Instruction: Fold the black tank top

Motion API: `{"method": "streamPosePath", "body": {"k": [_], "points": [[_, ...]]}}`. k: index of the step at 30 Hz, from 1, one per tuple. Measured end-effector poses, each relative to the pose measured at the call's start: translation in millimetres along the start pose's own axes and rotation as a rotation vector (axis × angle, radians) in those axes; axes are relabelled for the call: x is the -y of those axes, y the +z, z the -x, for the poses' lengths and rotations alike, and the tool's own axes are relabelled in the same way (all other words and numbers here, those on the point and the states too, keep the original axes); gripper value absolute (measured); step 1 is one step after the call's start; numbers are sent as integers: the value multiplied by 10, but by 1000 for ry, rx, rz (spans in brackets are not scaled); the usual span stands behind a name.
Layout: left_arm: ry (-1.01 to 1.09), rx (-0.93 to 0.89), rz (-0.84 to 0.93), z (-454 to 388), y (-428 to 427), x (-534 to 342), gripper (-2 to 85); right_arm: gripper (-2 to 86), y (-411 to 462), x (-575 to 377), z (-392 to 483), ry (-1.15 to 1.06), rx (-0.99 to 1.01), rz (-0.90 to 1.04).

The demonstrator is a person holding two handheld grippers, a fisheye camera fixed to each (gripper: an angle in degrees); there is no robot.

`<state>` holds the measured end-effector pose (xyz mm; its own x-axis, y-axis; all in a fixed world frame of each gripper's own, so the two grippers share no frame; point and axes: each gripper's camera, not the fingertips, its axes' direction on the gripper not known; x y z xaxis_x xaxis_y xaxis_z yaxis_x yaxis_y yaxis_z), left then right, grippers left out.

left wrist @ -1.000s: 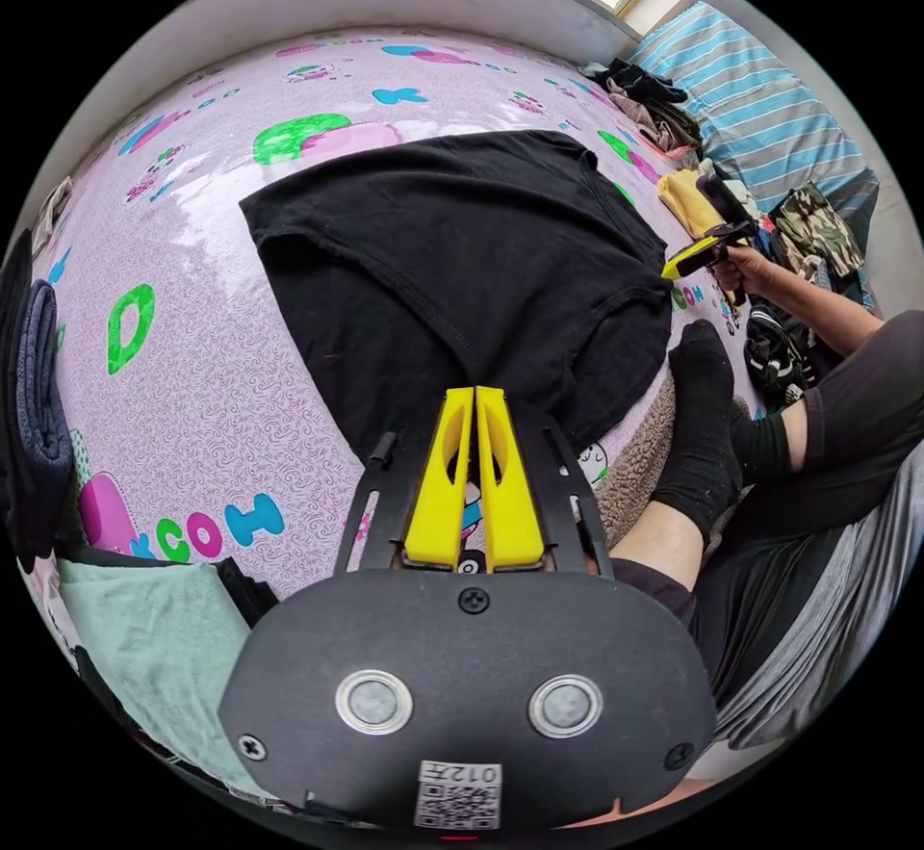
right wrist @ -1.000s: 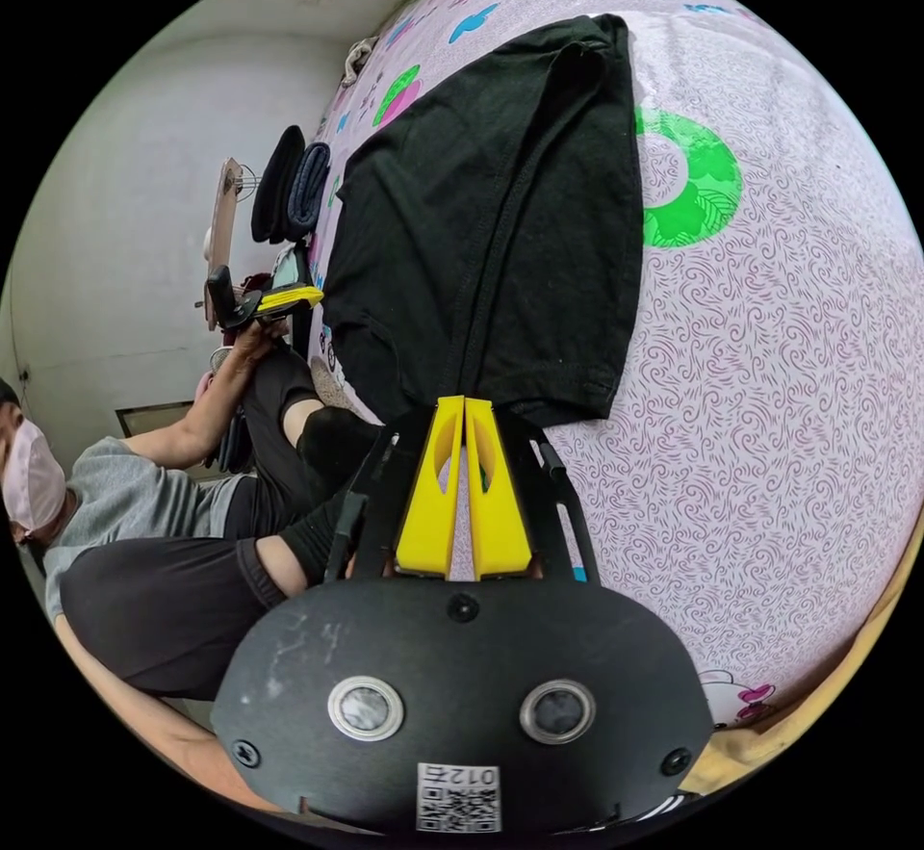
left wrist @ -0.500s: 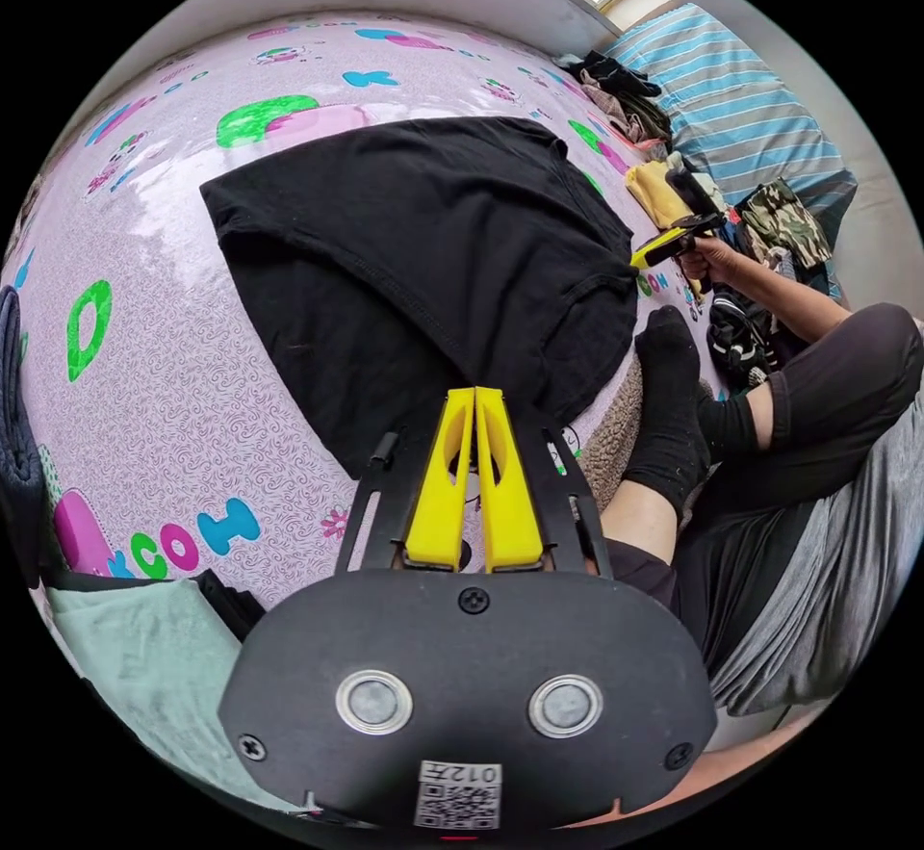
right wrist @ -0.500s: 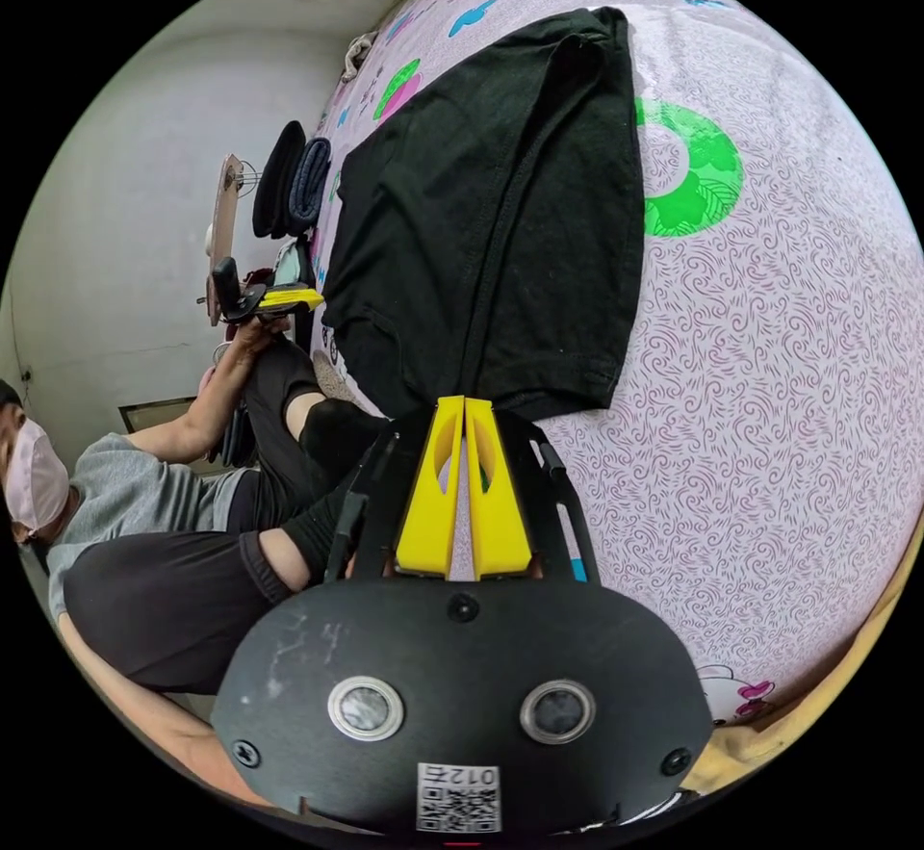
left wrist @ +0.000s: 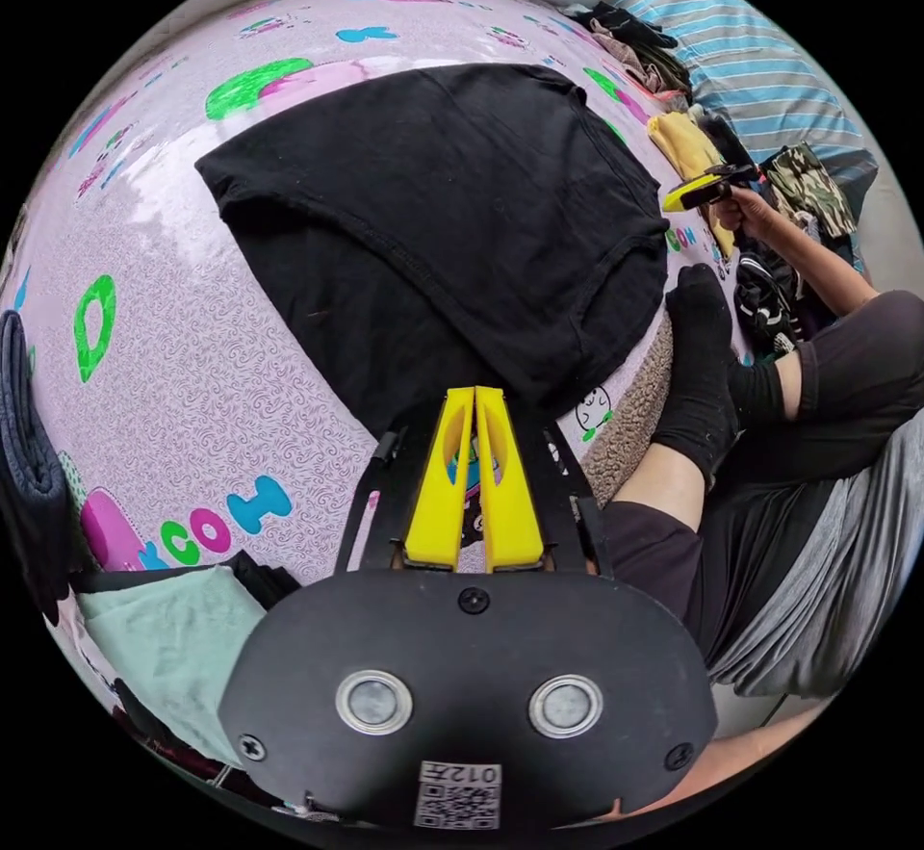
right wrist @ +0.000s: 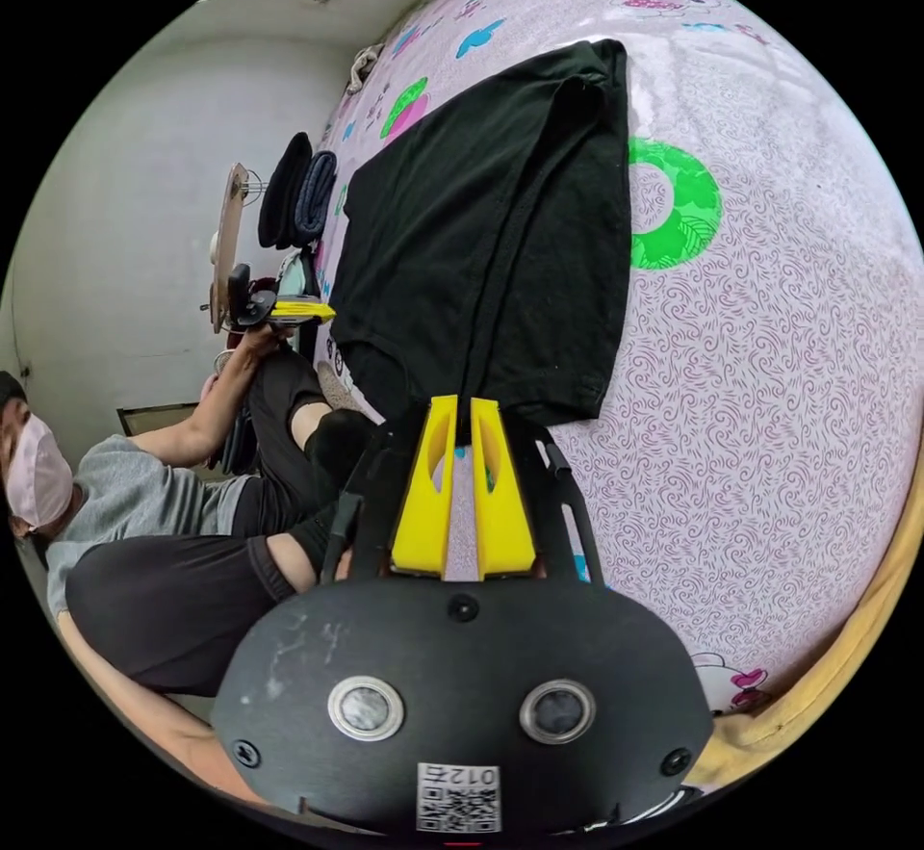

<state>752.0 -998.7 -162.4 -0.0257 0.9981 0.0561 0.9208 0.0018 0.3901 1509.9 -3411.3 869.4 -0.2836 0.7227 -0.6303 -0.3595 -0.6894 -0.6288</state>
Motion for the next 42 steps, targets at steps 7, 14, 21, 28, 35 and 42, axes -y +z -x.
{"method": "streamPosePath", "body": {"k": [7, 14, 21, 28, 35, 42], "points": [[70, -9, -192, -211, -308, -34, 7, 56, 213, 188, -119, 17, 40, -2], [266, 85, 24, -717, 143, 263, 7, 7, 831, 396, -43, -31, -29, 111], [324, 133, 116, -890, 213, 287, 8, -5, 1171, 613, -114, -31, -72, 161], [355, 104, 152, -949, 150, 254, 8, -7, 1393, 919, -144, -34, -106, 186], [176, 138, -112, -748, -218, 328, 7, -8, 1268, 1809, -88, -51, -195, -76], [173, 198, -62, -820, 161, 380, 6, -8, 2063, 2571, -148, -60, -355, -43]]}}
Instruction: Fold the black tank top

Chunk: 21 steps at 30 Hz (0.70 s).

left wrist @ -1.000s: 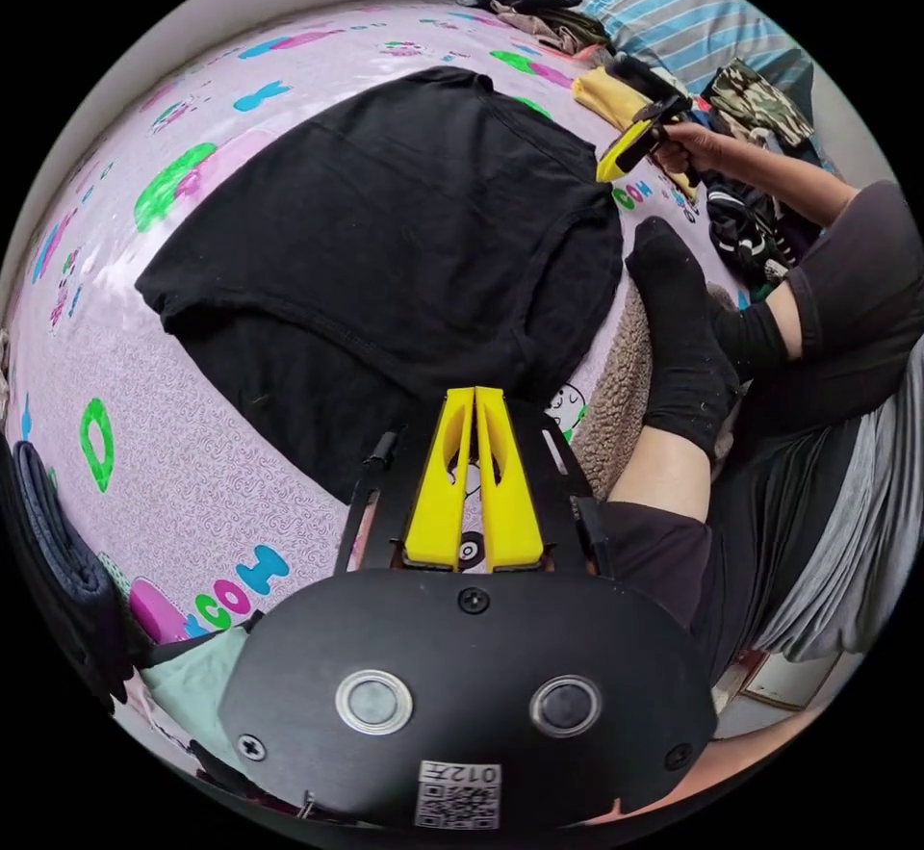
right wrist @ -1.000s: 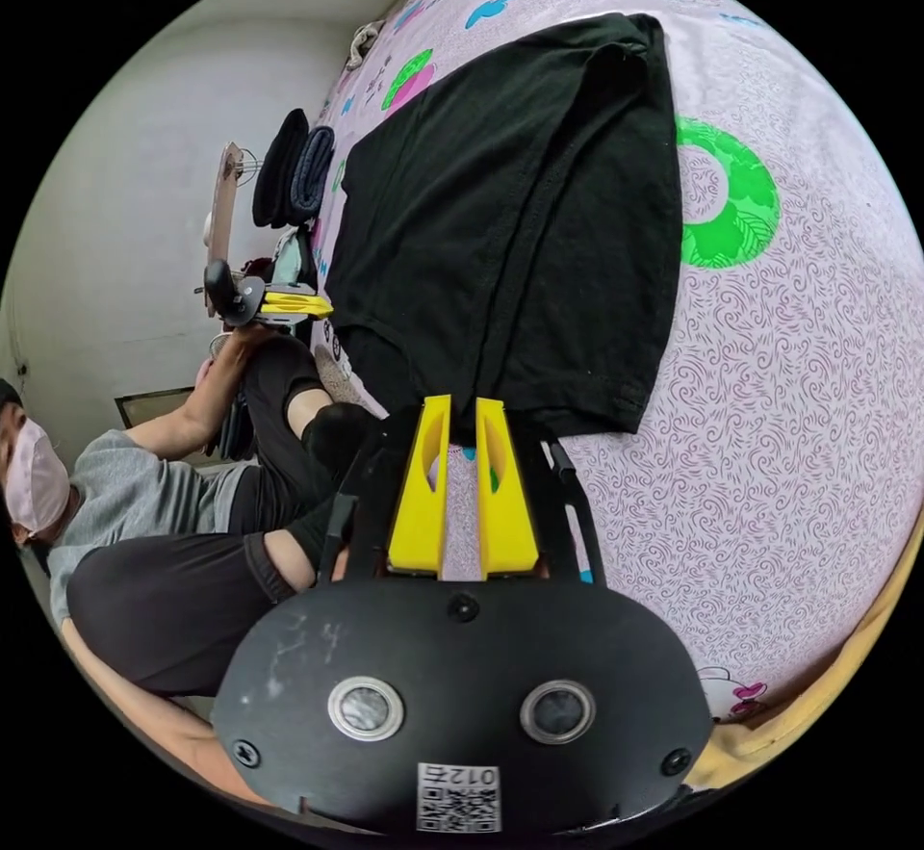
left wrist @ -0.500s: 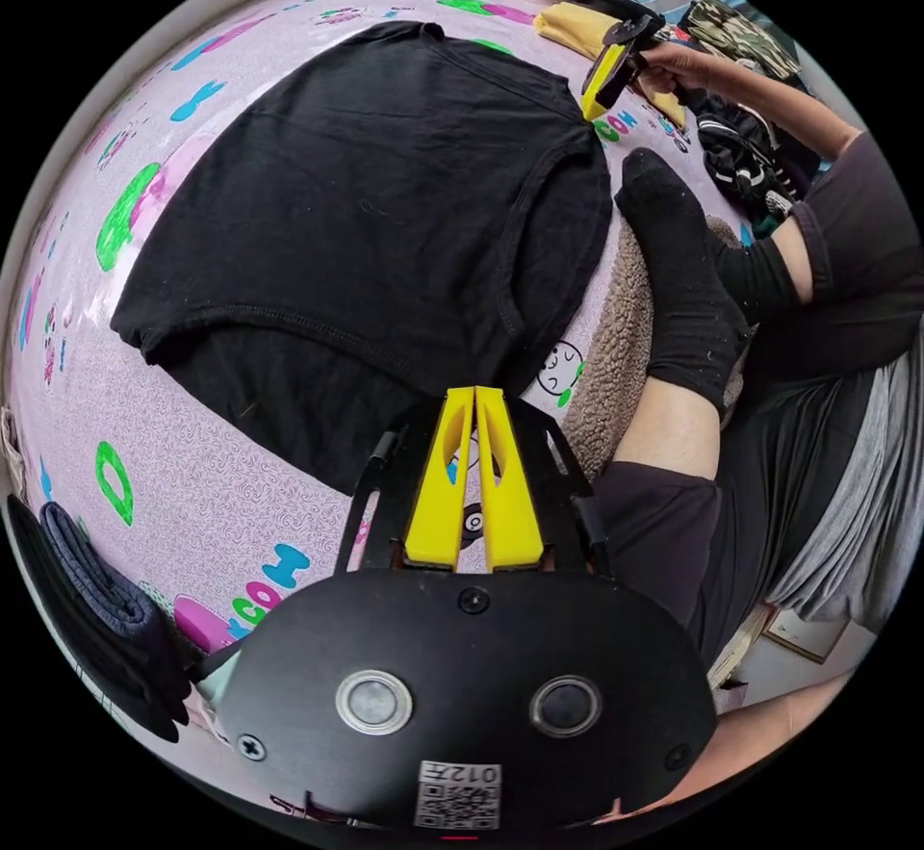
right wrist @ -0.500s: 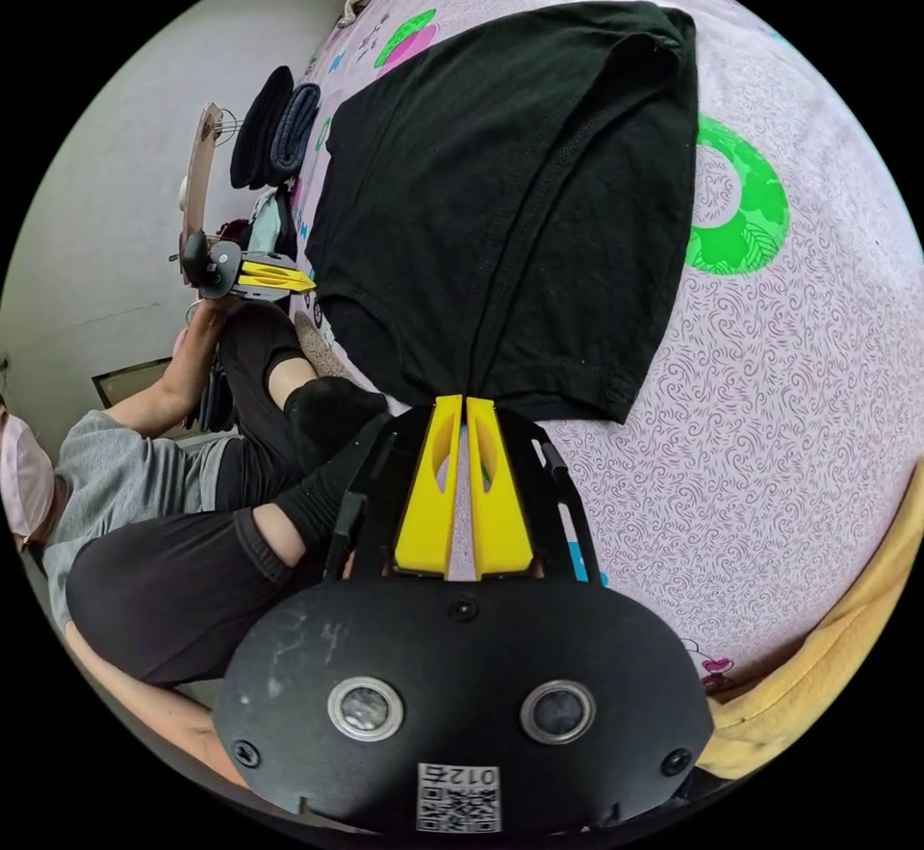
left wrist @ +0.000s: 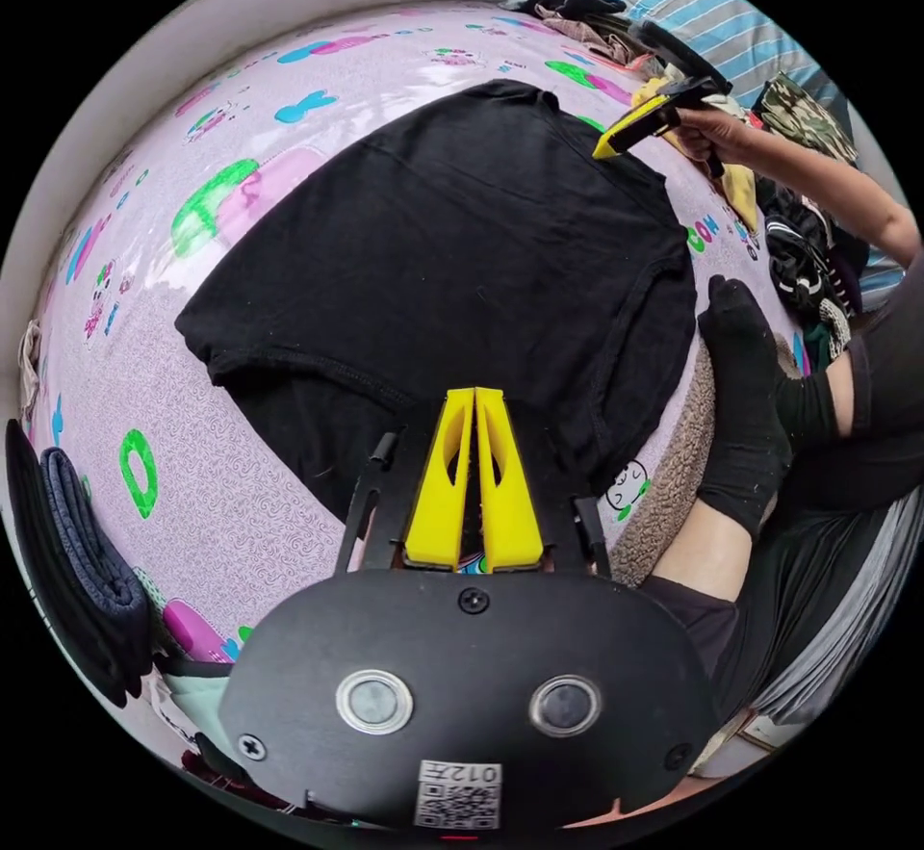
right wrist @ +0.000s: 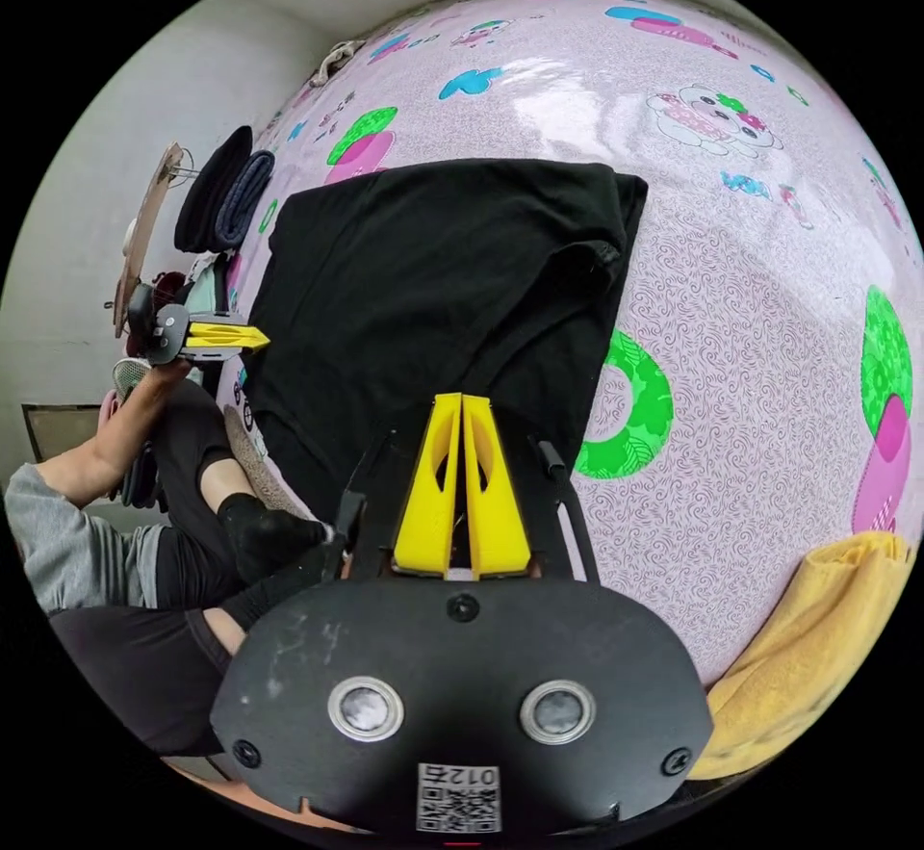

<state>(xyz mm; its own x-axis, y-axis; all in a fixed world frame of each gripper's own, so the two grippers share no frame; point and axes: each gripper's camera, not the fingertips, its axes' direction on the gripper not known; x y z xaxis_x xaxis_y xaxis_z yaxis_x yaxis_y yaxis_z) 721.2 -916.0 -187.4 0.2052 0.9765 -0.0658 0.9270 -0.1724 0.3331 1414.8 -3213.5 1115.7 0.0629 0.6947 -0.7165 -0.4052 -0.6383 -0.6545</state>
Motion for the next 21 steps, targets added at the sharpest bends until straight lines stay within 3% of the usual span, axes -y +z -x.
{"method": "streamPosePath", "body": {"k": [7, 13, 21], "points": [[129, 106, -39, -244, -9, -224, 6, -8, 85, 422, -200, 45, 20, -53], [-224, 129, -295, 382, -395, -70, 5, -7, -310, 1061, -941, 289, 110, -351], [-464, 247, -277, 931, -181, -8, 6, -4, 312, 2288, -795, 251, -60, -288]]}}
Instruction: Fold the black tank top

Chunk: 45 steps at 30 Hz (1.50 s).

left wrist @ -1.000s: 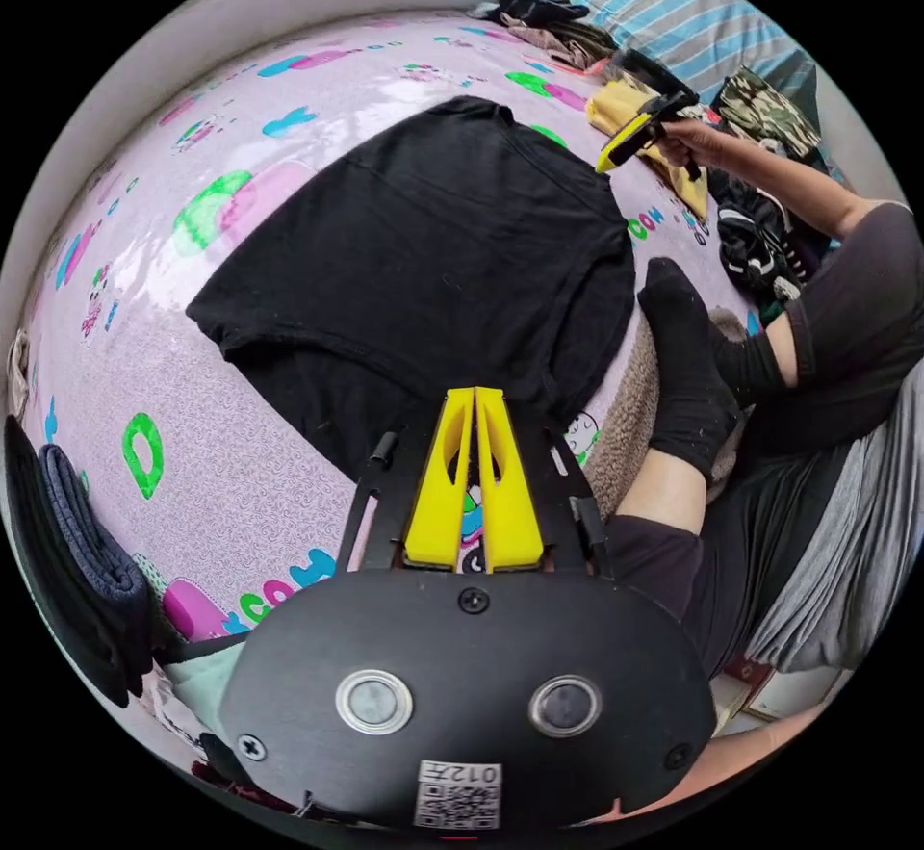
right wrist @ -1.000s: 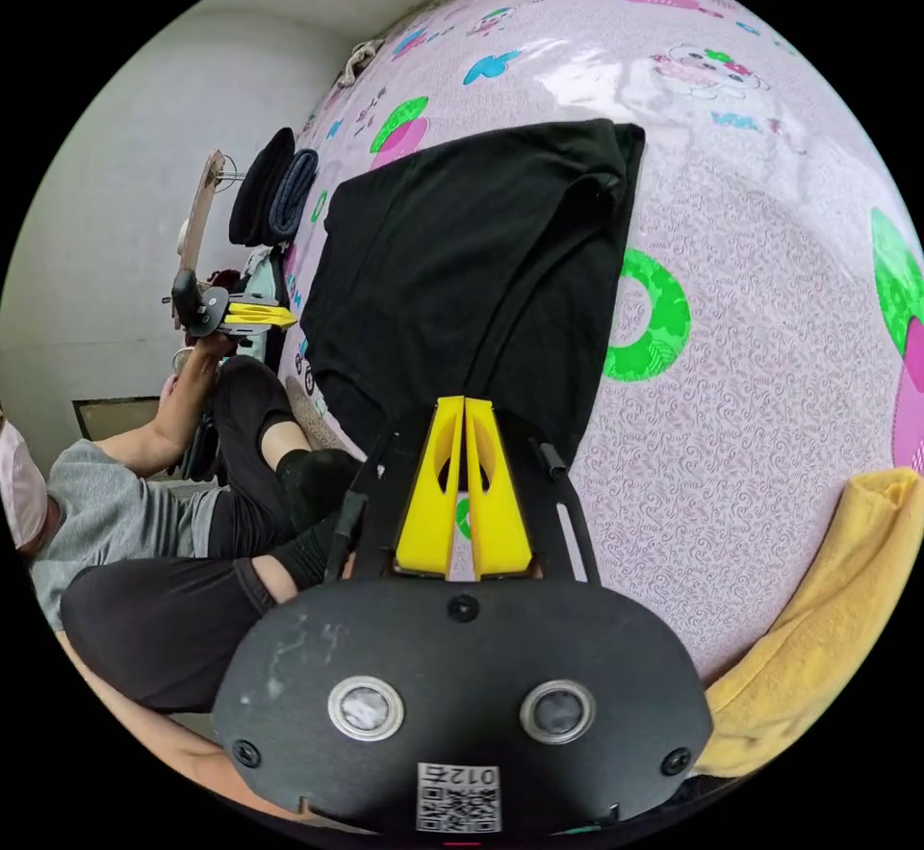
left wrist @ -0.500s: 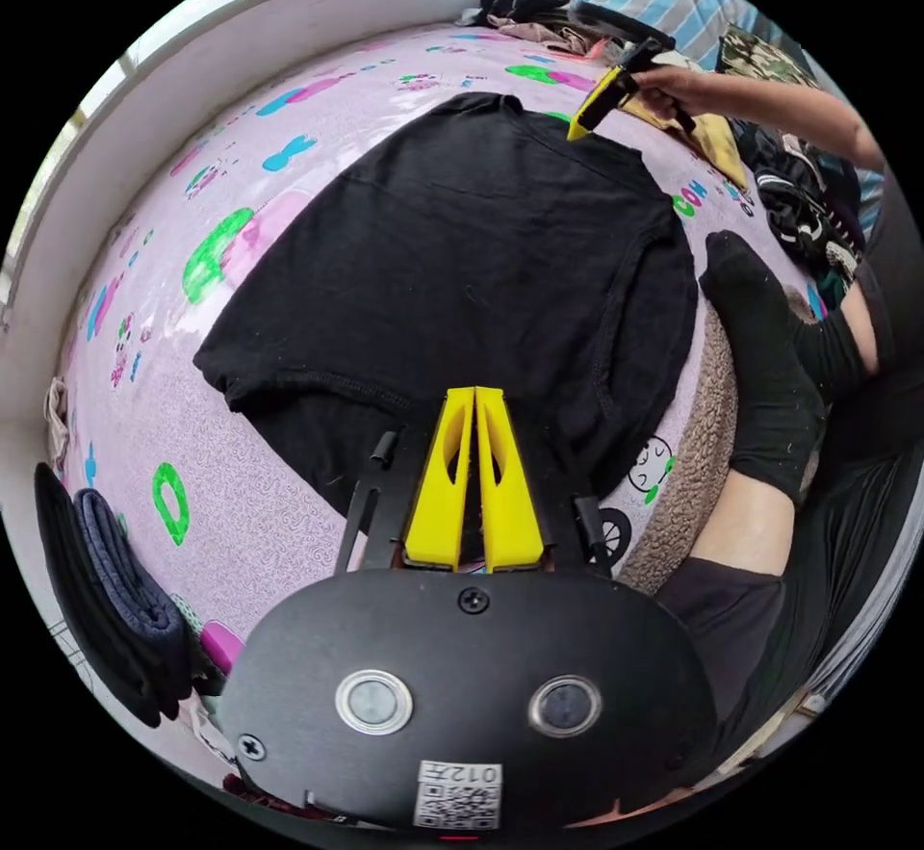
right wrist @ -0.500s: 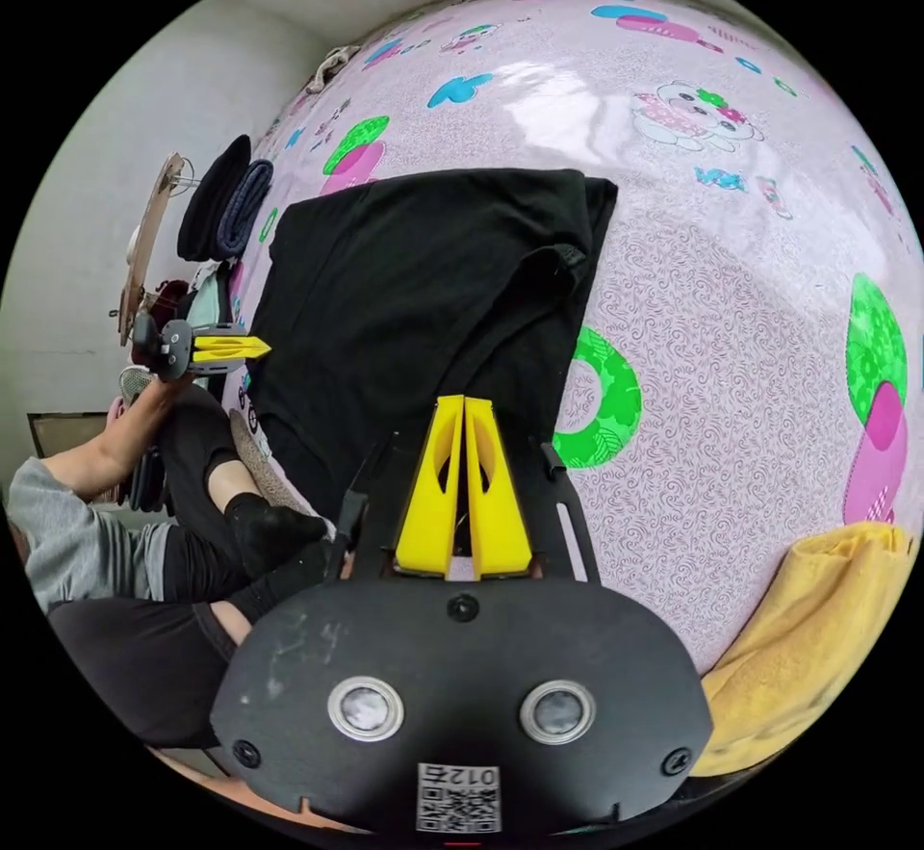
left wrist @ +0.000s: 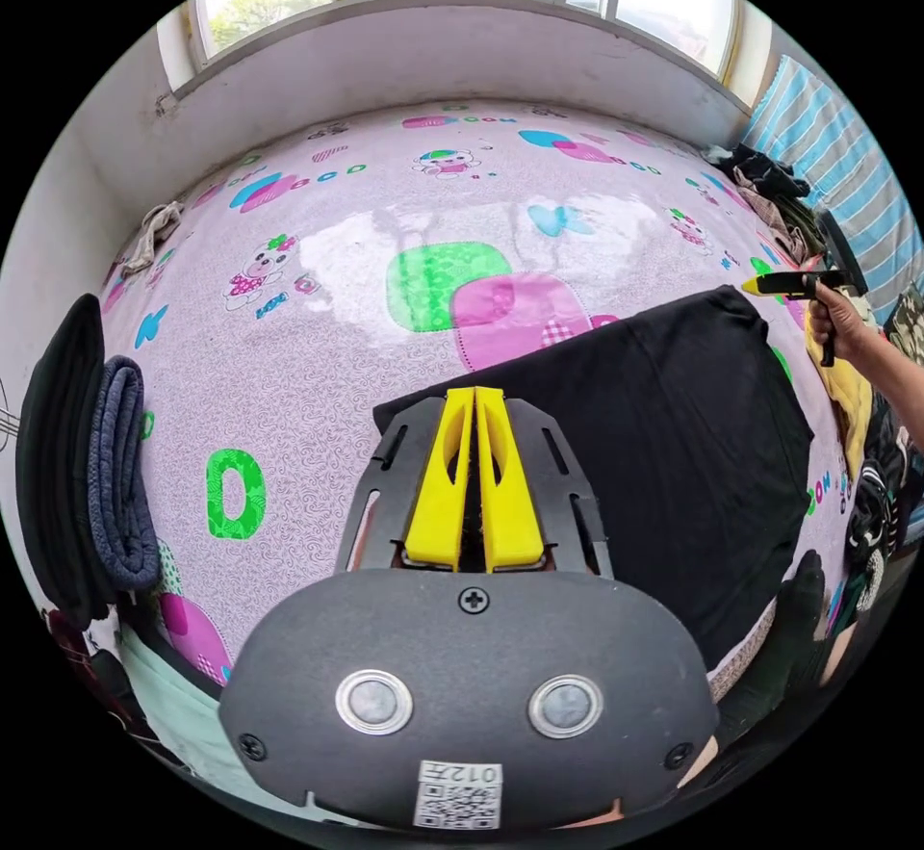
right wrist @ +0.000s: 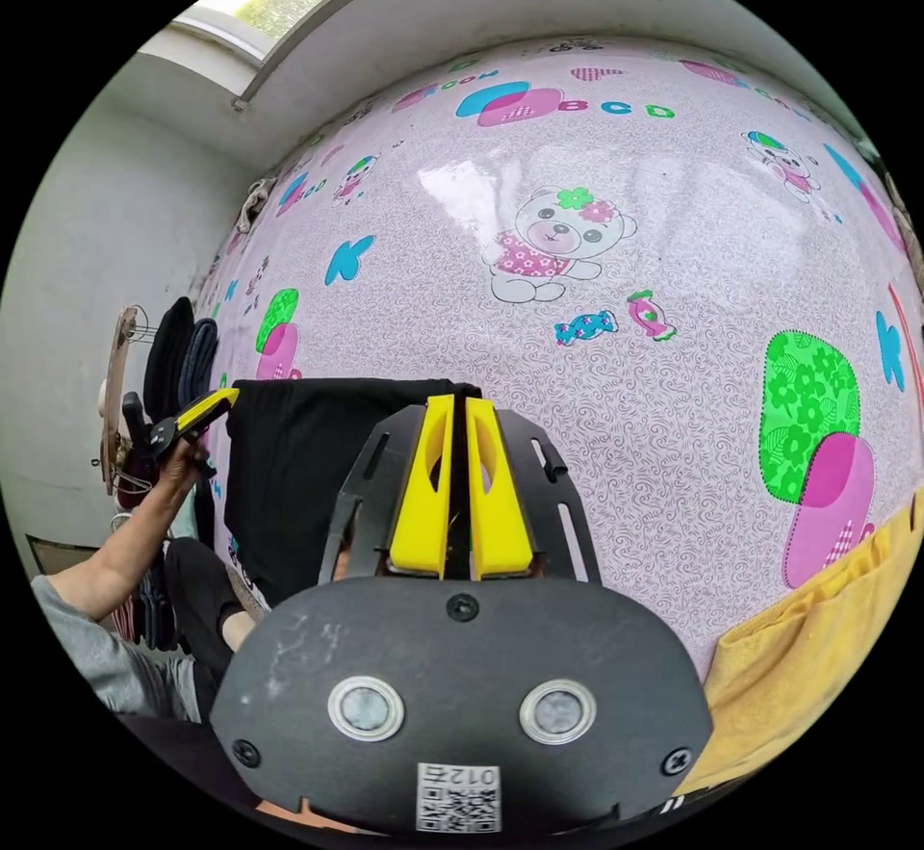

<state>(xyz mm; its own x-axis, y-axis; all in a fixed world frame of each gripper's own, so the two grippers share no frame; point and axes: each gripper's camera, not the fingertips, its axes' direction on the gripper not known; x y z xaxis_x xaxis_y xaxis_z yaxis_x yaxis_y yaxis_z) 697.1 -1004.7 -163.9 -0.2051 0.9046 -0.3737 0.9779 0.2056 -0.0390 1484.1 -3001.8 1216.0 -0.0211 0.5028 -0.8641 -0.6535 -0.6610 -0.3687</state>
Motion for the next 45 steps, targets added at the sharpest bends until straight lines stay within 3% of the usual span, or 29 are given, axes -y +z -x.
{"method": "streamPosePath", "body": {"k": [4, 6, 16, 32, 39, 40, 42, 45], "points": [[23, 40, 61, -14, 161, -135, 5, 2, 484, 254, 280, -39, -64, 42], [-21, 39, -37, 8, 146, -287, 5, 3, 683, 341, 402, -62, -72, 69], [-41, 23, -50, 107, 163, -450, 5, -6, 1205, 720, 1059, -177, -351, 134], [-55, -11, -52, 293, 200, -561, 6, 11, 874, 891, 983, 85, -8, 53], [-50, 1, -52, 325, 212, -577, 6, -7, 957, 1010, 1517, -90, -201, 114], [-51, -1, -52, 333, 213, -578, 6, -7, 938, 1012, 1573, -102, -331, 116], [-56, -12, -52, 365, 218, -581, 6, -7, 825, 1002, 1564, -79, -326, 115], [-44, -30, -48, 415, 218, -575, 6, -4, 390, 850, 1532, -26, -156, 30]]}}
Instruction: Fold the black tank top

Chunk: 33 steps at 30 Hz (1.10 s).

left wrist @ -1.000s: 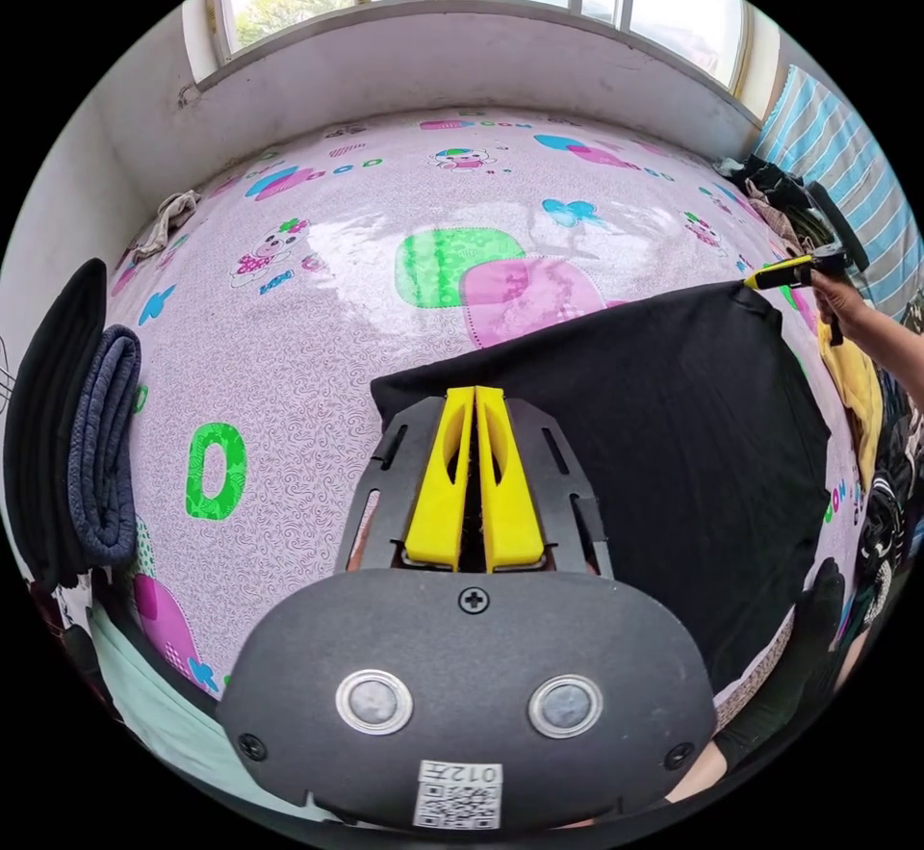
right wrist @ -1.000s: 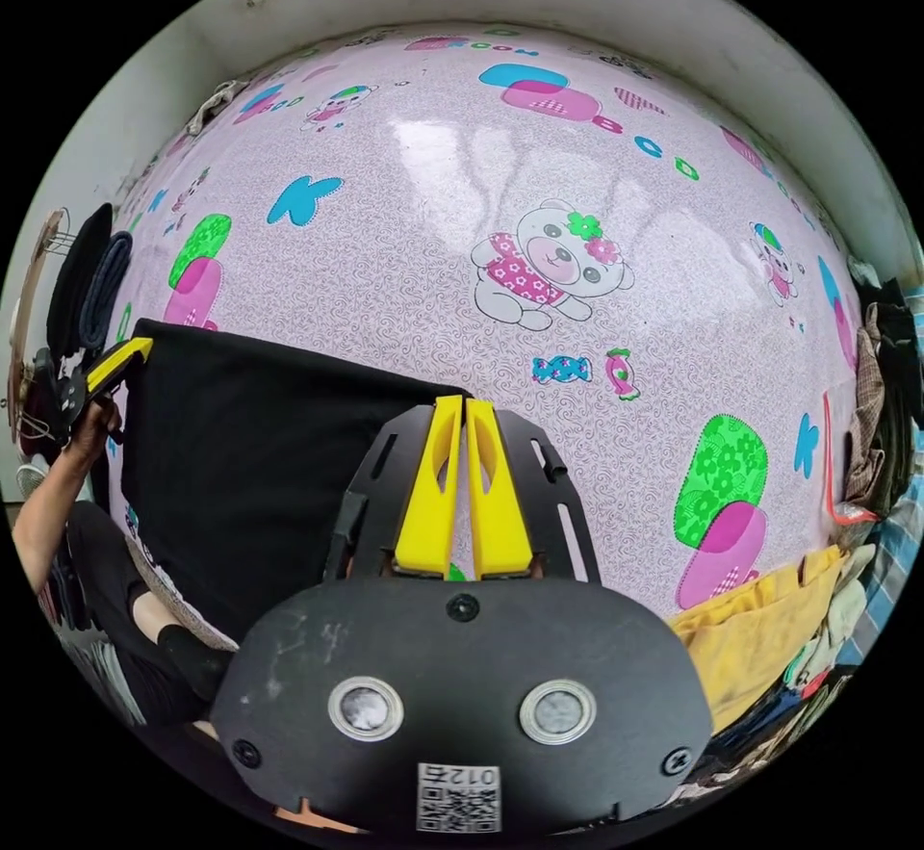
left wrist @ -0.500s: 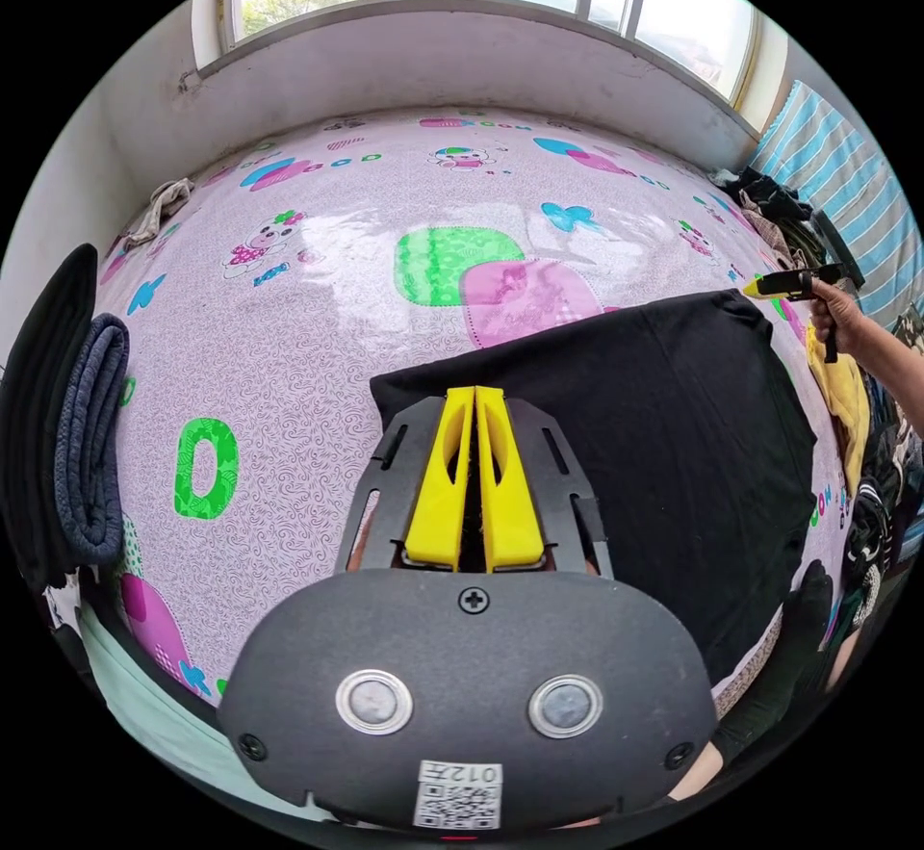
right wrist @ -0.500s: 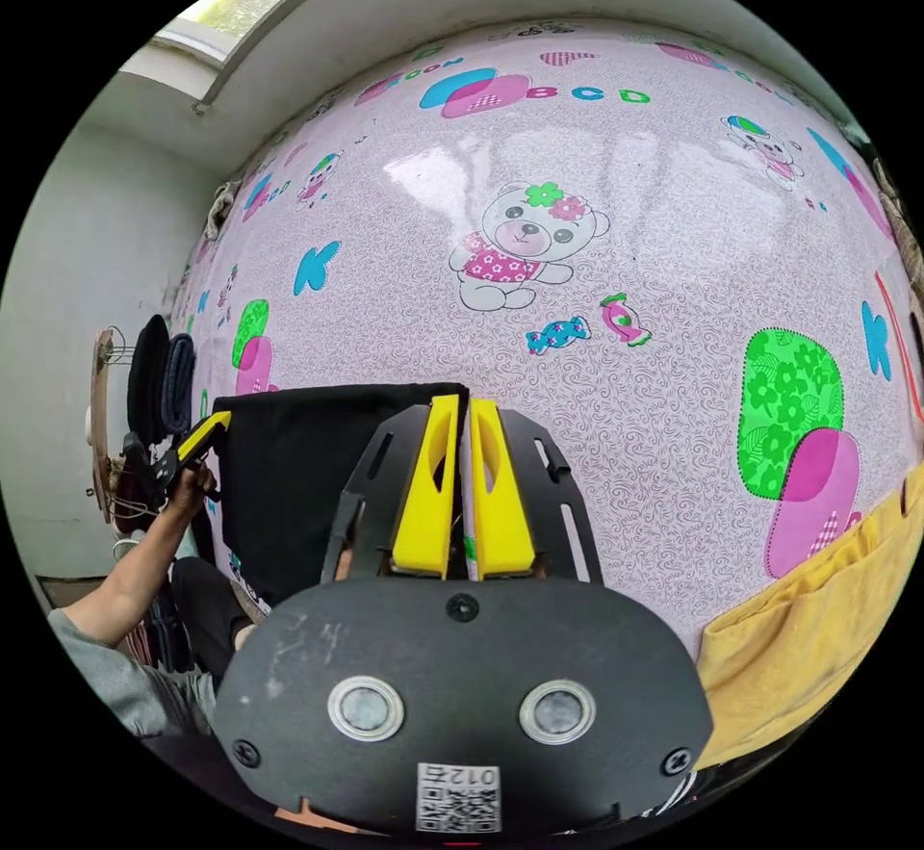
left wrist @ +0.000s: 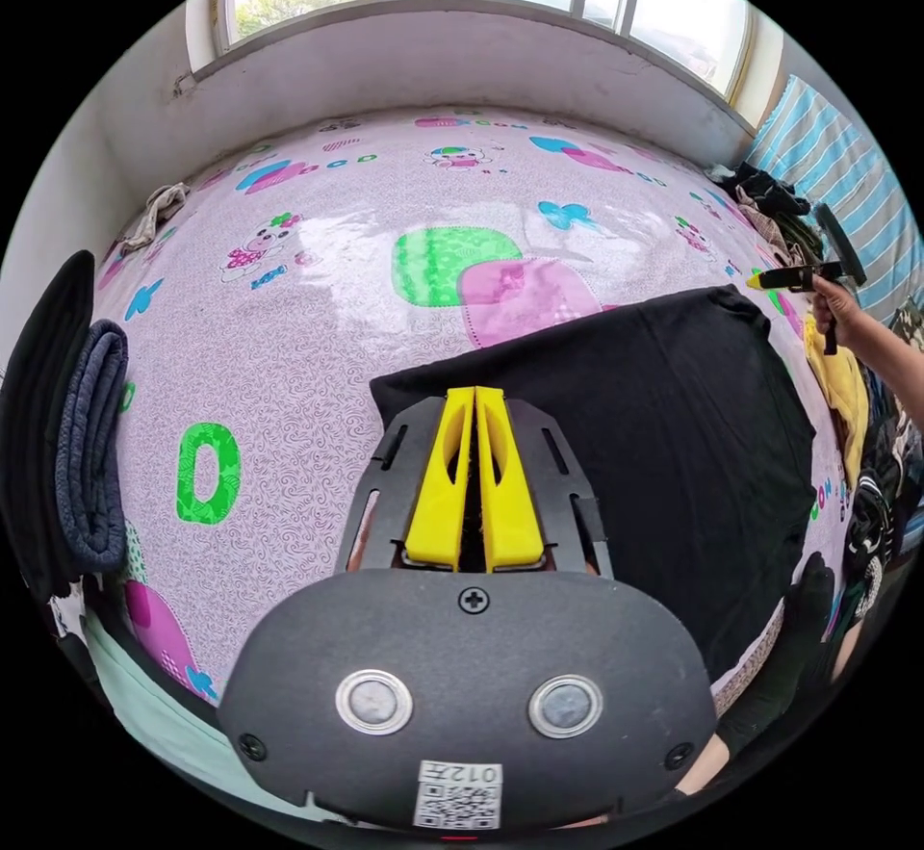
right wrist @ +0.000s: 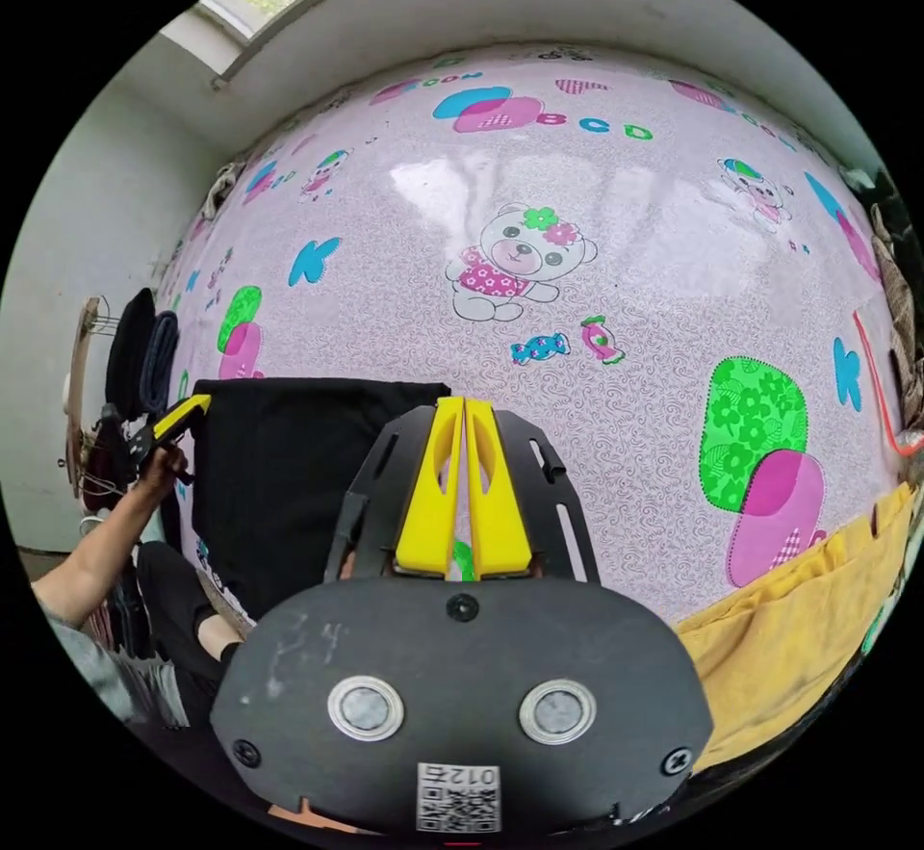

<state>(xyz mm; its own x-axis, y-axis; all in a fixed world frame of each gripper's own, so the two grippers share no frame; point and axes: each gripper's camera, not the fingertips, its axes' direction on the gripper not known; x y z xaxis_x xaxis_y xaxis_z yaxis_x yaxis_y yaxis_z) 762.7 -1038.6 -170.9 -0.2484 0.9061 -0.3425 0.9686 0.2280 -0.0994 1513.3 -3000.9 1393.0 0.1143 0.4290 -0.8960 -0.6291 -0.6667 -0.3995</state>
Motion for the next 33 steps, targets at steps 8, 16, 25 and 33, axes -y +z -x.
{"method": "streamPosePath", "body": {"k": [8, 16, 25, 33], "points": [[12, -67, -51, -94, -338, -15, 5, 15, -186, -291, -142, 126, 266, 57], [113, -85, 87, -401, -134, -194, 5, -4, -165, -237, 389, 2, 138, 132], [178, -59, 14, -391, -138, -346, 4, -1, -556, -470, 750, -93, -103, 111], [121, -109, -6, -369, -347, -300, 5, 42, -1006, -921, 395, 89, 251, 5]]}}
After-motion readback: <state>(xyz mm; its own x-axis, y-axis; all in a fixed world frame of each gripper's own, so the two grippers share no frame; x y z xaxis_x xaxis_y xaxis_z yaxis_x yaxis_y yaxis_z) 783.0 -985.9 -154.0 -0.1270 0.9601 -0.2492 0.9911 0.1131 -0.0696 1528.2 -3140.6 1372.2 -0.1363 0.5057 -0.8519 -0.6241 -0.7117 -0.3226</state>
